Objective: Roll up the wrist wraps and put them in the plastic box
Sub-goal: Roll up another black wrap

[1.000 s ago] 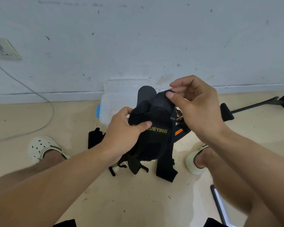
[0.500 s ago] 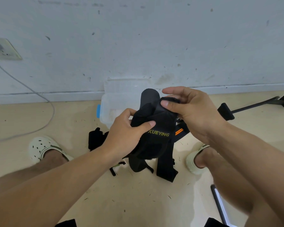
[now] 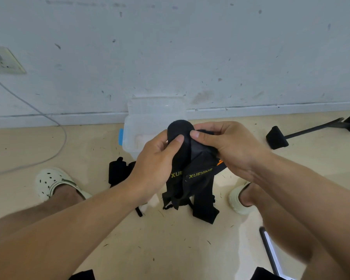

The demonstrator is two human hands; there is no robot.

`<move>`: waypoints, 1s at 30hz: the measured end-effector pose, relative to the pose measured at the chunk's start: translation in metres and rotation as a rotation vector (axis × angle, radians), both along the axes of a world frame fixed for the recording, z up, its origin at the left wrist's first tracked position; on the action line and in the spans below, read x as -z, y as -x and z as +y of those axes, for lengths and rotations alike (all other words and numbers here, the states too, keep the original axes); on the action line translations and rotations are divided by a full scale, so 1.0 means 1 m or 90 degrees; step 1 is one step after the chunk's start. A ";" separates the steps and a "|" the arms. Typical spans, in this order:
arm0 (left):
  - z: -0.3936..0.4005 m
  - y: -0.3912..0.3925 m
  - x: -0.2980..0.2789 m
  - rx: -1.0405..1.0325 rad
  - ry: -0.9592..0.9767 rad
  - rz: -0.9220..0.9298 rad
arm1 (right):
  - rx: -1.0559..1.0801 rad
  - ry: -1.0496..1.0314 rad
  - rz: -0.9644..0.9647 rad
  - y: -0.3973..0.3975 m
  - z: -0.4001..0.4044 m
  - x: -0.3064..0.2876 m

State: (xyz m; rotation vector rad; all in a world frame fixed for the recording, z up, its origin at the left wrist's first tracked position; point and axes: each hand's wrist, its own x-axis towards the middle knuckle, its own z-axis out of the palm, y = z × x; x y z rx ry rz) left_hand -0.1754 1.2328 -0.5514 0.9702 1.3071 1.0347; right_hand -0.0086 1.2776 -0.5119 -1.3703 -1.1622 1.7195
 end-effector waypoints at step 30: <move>0.002 0.009 0.006 -0.097 0.064 0.022 | -0.130 -0.312 -0.396 -0.005 -0.001 0.004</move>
